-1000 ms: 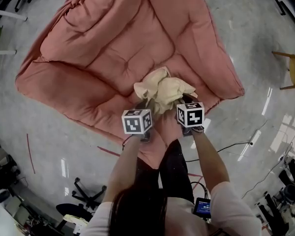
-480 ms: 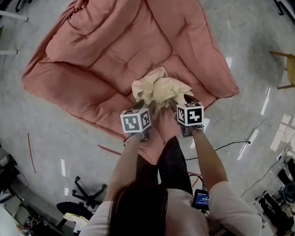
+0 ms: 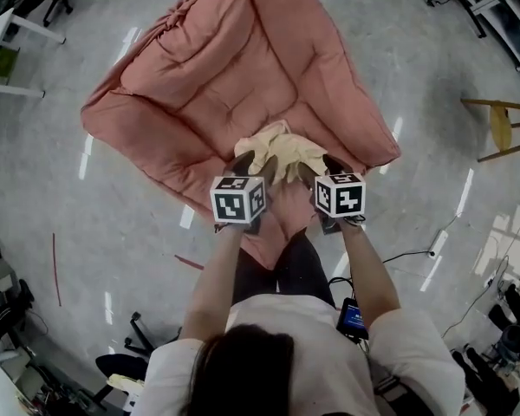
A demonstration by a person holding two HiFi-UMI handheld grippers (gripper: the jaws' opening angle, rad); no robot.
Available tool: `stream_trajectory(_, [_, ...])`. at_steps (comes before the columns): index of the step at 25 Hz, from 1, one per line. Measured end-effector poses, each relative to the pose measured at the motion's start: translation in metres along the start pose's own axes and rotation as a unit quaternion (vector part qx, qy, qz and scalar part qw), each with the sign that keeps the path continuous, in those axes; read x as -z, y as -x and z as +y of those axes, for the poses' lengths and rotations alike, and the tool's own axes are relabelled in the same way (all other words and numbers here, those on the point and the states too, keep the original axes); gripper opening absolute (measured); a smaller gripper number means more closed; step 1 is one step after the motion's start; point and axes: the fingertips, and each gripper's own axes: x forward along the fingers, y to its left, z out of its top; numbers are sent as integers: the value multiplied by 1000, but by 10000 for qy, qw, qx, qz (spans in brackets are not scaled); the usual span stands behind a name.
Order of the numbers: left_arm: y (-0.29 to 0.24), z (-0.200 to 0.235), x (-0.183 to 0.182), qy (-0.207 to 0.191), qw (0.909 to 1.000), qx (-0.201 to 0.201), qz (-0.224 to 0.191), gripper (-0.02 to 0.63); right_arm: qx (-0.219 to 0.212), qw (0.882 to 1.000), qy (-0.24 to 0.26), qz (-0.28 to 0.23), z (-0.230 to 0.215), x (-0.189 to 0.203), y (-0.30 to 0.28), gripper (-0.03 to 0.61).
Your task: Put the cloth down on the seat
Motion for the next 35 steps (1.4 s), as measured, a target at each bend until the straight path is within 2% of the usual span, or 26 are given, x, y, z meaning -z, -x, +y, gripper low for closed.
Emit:
stream_trajectory(7, [61,-57,-41,-719,9948,326,-640,219,52,9940,510,-971,37,-50,75,280])
stream_trajectory(10, [88,-76,-45,-1017,9903,483,-812,219,178,9869,636,-1472,53,-68,103,174])
stream_trajectory(14, [117,-94,-50,-1070,9869,525,-1091,185,264,9772,810,-1944,74,-78,136,90])
stream_trajectory(17, [130,-102,-50,-1196,9844,550,-1171,173,175,9736,874,-2102,90,-81,149,57])
stream_trajectory(21, [149,-111,-59,-1178,9806,491,-1485,72,146,9690,967,-2269,106,-83,165,37])
stream_trajectory(23, [154,-116,-63,-1205,9788,509,-1574,60,169,9679,975,-2310,111,-83,170,35])
stream_trajectory(28, [157,-121,-53,-1533,9766,524,-1414,41,186,9655,1111,-2347,123,-80,176,29])
stream_trajectory(35, [167,-119,-51,-1363,9772,407,-1579,38,281,9627,1327,-2342,133,-76,182,28])
